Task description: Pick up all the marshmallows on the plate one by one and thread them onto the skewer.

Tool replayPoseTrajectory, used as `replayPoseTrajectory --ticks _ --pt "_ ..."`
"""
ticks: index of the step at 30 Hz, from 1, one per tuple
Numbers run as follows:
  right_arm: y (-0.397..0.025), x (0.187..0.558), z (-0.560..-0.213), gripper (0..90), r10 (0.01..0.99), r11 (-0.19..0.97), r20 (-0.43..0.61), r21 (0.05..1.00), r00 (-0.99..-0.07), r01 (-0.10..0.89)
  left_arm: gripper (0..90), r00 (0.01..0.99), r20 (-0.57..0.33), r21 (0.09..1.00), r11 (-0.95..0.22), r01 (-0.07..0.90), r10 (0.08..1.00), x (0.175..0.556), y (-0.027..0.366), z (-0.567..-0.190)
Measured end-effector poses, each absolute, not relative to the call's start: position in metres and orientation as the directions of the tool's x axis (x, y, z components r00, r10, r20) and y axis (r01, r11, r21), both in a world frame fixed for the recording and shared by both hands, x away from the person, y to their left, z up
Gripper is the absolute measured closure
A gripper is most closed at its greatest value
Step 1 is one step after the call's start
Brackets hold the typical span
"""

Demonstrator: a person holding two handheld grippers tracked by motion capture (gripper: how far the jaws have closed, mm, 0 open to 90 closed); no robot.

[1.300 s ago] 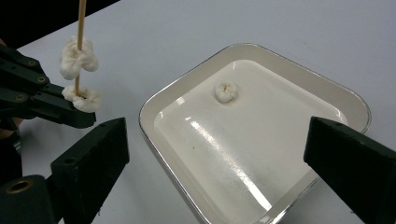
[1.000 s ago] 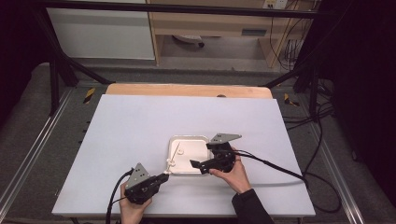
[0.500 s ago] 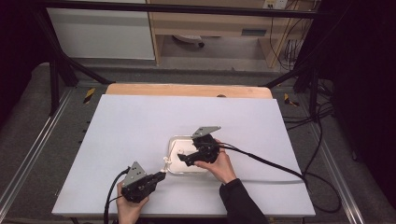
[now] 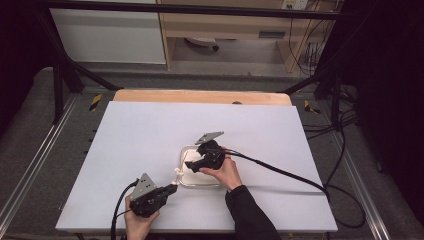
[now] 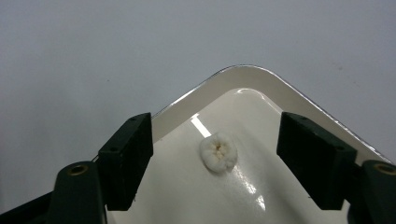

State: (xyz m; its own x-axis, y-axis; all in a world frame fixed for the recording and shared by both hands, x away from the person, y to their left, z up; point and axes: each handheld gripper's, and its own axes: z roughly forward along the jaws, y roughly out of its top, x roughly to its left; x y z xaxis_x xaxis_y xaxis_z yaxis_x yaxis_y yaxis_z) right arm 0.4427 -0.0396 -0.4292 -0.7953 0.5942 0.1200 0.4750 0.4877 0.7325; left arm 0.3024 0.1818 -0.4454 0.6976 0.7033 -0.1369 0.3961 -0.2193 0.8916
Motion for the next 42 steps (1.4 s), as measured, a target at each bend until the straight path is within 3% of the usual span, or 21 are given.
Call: replayPoseTrajectory --ticks 18,27,42 --pt "-0.035 0.446 -0.447 51.5 0.555 0.565 0.056 0.707 -0.830 0.425 88.4 0.698 -0.138 0.890 -0.222 0.399 0.703 0.303 0.181 -0.447" --pt "-0.036 0.446 -0.448 67.9 0.556 0.570 0.017 0.720 -0.831 0.396 88.4 0.701 -0.138 0.889 -0.225 0.399 0.700 0.303 0.181 -0.448" --pt "-0.044 0.442 -0.432 73.0 0.561 0.556 0.049 0.718 -0.826 0.420 88.4 0.704 -0.133 0.889 -0.230 0.396 0.698 0.302 0.180 -0.448"
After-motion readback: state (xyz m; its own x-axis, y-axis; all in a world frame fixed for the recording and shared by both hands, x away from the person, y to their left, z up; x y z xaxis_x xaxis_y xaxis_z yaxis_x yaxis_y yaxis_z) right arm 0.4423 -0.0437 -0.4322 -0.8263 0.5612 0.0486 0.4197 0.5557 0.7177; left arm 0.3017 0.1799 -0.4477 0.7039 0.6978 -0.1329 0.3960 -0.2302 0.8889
